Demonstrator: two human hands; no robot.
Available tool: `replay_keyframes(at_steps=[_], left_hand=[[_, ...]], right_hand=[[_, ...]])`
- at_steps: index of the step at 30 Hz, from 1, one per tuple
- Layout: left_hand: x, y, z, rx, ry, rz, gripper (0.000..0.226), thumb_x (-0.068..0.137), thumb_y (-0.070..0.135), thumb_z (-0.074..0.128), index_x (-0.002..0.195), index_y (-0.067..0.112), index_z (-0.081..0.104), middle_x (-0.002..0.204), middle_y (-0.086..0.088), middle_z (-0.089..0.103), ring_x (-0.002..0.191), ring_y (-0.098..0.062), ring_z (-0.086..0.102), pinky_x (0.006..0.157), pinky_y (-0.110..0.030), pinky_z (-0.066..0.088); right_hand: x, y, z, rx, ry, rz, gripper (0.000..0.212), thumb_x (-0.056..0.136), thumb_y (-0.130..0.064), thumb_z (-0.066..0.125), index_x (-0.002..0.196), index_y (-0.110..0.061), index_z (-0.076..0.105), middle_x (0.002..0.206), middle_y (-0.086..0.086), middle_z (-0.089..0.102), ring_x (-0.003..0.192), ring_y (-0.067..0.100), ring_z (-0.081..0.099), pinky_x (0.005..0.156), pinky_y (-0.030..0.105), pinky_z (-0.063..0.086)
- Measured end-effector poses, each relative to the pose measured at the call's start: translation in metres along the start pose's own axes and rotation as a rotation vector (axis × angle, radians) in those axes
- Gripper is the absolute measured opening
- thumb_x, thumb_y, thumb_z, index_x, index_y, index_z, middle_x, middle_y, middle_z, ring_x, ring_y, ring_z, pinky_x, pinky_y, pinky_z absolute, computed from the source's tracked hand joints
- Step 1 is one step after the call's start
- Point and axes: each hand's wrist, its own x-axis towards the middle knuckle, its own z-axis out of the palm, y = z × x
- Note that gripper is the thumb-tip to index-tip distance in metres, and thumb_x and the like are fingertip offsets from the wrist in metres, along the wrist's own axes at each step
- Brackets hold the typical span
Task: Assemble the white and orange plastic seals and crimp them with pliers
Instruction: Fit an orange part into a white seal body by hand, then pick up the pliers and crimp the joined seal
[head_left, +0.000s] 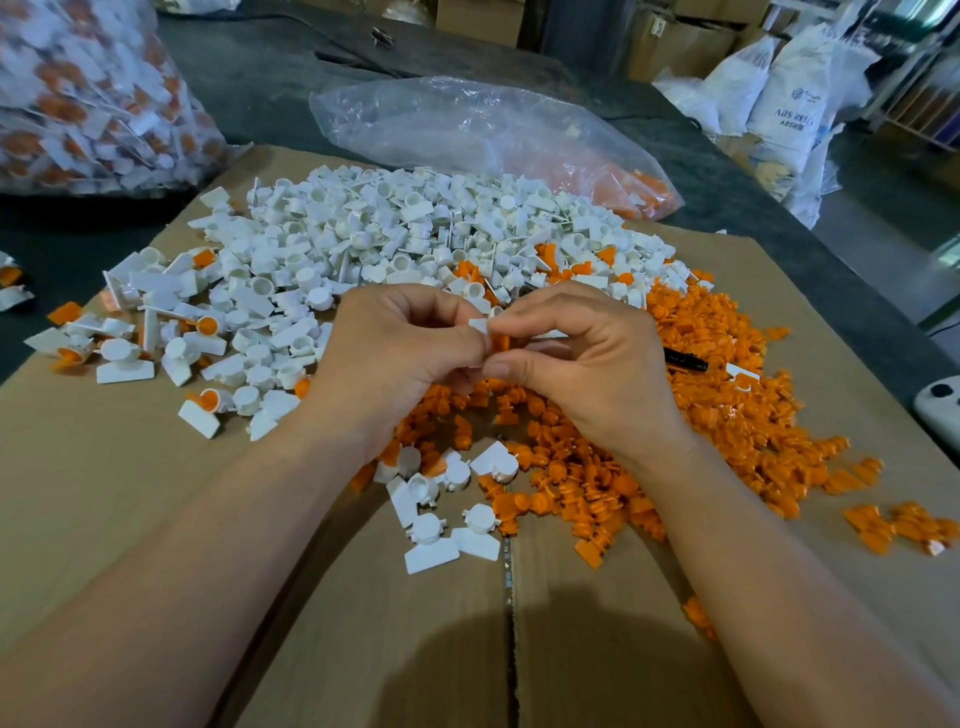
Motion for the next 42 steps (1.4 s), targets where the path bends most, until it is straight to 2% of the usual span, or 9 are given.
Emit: replay_keyframes(at_steps=[10, 15, 19, 22, 27, 30, 34, 37, 42], left_hand=[[-0.001, 0.0, -0.001, 0.001, -0.002, 0.045, 0.023, 0.073, -0.012, 0.065, 0.061, 0.008, 0.065, 0.046, 0.001, 0.06, 0.038, -0.007, 0.053, 0.041, -0.015, 0.045], [0.001, -0.002, -0.001, -0.054, 0.01, 0.022, 0.022, 0.072, -0.011, 0.065, 0.06, 0.007, 0.065, 0.047, 0.0, 0.059, 0.041, -0.01, 0.055, 0.043, -0.017, 0.045], [0.005, -0.003, -0.005, -0.137, 0.029, -0.015, 0.03, 0.071, -0.012, 0.064, 0.052, 0.011, 0.065, 0.047, -0.003, 0.059, 0.043, -0.013, 0.055, 0.042, -0.018, 0.044], [0.006, -0.003, -0.007, -0.166, 0.04, -0.025, 0.03, 0.072, -0.012, 0.062, 0.053, 0.011, 0.063, 0.047, -0.002, 0.058, 0.042, -0.013, 0.055, 0.041, -0.017, 0.043], [0.006, -0.003, -0.008, -0.193, 0.038, -0.026, 0.033, 0.073, -0.011, 0.063, 0.051, 0.013, 0.065, 0.049, -0.003, 0.06, 0.043, -0.013, 0.057, 0.042, -0.017, 0.044], [0.007, -0.002, -0.009, -0.195, 0.031, -0.022, 0.035, 0.073, -0.009, 0.064, 0.048, 0.015, 0.067, 0.049, -0.003, 0.06, 0.044, -0.013, 0.058, 0.042, -0.017, 0.045], [0.006, -0.002, -0.009, -0.21, 0.05, -0.019, 0.034, 0.073, -0.008, 0.065, 0.049, 0.016, 0.067, 0.049, -0.001, 0.061, 0.045, -0.013, 0.061, 0.042, -0.017, 0.045], [0.006, -0.001, -0.009, -0.206, 0.06, -0.009, 0.033, 0.074, -0.007, 0.065, 0.05, 0.016, 0.068, 0.05, 0.0, 0.062, 0.046, -0.013, 0.062, 0.042, -0.016, 0.045], [0.007, -0.003, -0.009, -0.209, 0.067, -0.001, 0.034, 0.074, -0.005, 0.066, 0.049, 0.019, 0.069, 0.05, 0.002, 0.062, 0.047, -0.012, 0.062, 0.042, -0.016, 0.045]], right_hand=[[0.001, -0.001, 0.0, -0.015, 0.008, -0.009, 0.038, 0.063, -0.011, 0.076, 0.098, -0.02, 0.062, 0.084, -0.004, 0.061, 0.081, 0.01, 0.061, 0.067, 0.02, 0.053], [0.002, -0.004, -0.007, 0.003, -0.046, 0.138, 0.032, 0.06, -0.033, 0.072, 0.09, -0.03, 0.063, 0.088, 0.0, 0.064, 0.082, 0.012, 0.064, 0.072, 0.024, 0.055], [0.009, 0.0, -0.03, -0.217, -0.018, 0.308, 0.04, 0.061, -0.05, 0.065, 0.096, -0.03, 0.064, 0.087, -0.012, 0.064, 0.078, -0.001, 0.061, 0.07, 0.009, 0.048], [0.013, 0.009, -0.056, -0.485, 0.002, 0.42, 0.04, 0.073, -0.04, 0.071, 0.108, -0.024, 0.062, 0.094, -0.013, 0.061, 0.084, 0.001, 0.057, 0.066, 0.006, 0.042], [0.013, 0.02, -0.074, -0.833, -0.278, 0.623, 0.074, 0.069, -0.052, 0.069, 0.131, -0.018, 0.046, 0.132, 0.003, 0.048, 0.117, 0.018, 0.046, 0.088, 0.029, 0.037], [0.012, 0.02, -0.07, -0.933, -0.39, 0.68, 0.087, 0.064, -0.058, 0.069, 0.136, -0.019, 0.038, 0.138, 0.005, 0.04, 0.125, 0.023, 0.039, 0.097, 0.036, 0.037], [0.011, 0.019, -0.067, -0.981, -0.46, 0.693, 0.095, 0.061, -0.06, 0.07, 0.14, -0.021, 0.032, 0.142, 0.005, 0.036, 0.128, 0.024, 0.036, 0.101, 0.038, 0.036], [0.012, 0.019, -0.065, -0.999, -0.429, 0.684, 0.091, 0.063, -0.058, 0.071, 0.138, -0.02, 0.035, 0.139, 0.005, 0.038, 0.125, 0.023, 0.037, 0.098, 0.038, 0.037], [0.013, 0.021, -0.06, -1.01, -0.322, 0.626, 0.068, 0.065, -0.04, 0.075, 0.124, -0.017, 0.049, 0.12, 0.005, 0.05, 0.102, 0.019, 0.045, 0.077, 0.032, 0.041]])
